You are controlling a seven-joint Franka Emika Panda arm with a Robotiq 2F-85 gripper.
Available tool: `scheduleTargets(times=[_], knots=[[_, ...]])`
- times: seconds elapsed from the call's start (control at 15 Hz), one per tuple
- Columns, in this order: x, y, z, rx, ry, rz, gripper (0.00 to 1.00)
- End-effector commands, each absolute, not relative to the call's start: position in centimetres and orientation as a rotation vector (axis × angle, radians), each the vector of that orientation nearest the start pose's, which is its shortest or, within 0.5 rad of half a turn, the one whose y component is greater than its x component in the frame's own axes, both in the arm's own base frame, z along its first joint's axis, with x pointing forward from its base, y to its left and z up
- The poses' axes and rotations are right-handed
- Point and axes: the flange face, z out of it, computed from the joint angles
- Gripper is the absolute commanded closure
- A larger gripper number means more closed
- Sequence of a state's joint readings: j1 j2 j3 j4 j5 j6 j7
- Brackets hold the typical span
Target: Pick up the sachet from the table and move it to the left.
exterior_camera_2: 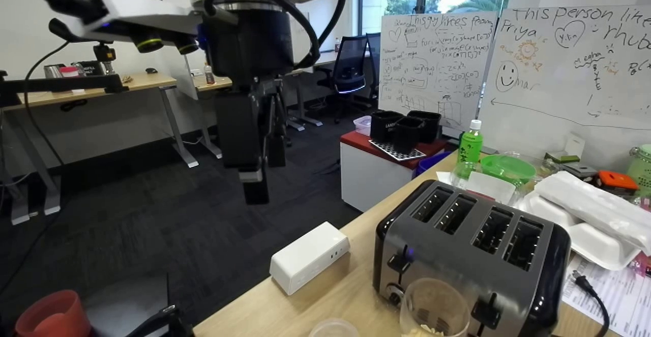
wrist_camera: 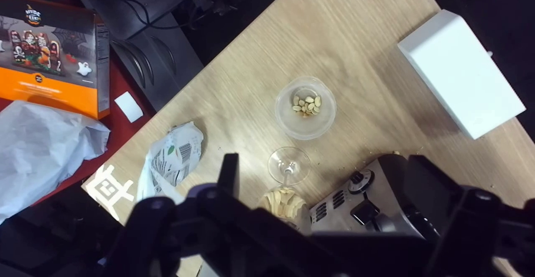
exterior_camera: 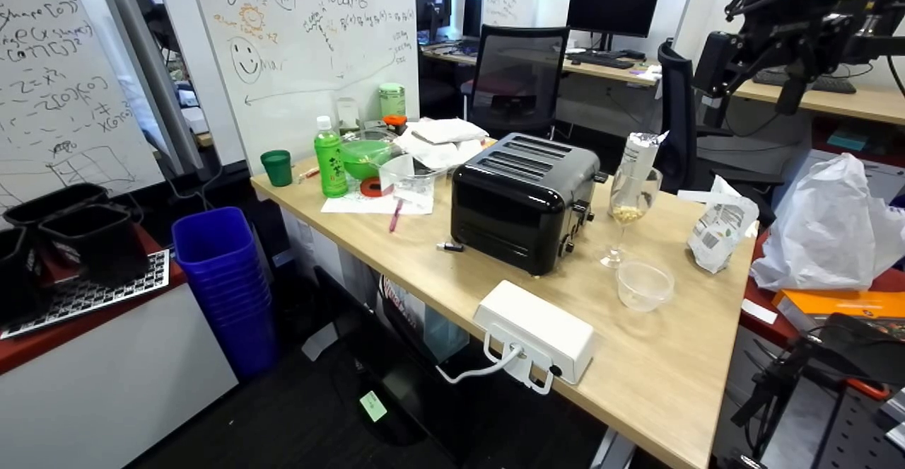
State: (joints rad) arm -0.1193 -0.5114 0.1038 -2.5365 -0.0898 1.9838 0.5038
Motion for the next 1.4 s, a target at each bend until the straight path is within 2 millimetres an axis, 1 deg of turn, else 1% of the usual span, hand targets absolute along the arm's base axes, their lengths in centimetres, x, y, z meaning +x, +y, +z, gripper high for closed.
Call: scheduleTargets(times=[0.0,0.27,0.53,0.67,0.8,0.93,1.07,1.2,1.33], knots=[[38.2,-1.1,44.4,-3.18,0.805,0.021,0.0],[38.2,-1.1,44.4,-3.18,0.805,0.021,0.0],[38.3,-2.9,42.9,-3.164,0.995,0.019,0.0],[38.4,-4.6,41.4,-3.141,1.107,0.052,0.0],[38.8,-6.6,39.2,-3.099,1.218,0.086,0.0],[39.3,-9.0,36.7,-3.032,1.294,0.179,0.0],[39.9,-11.4,34.4,-2.981,1.374,0.217,0.0],[40.7,-14.1,32.4,-2.916,1.46,0.251,0.0],[41.6,-16.7,30.7,-2.851,1.532,0.294,0.0]])
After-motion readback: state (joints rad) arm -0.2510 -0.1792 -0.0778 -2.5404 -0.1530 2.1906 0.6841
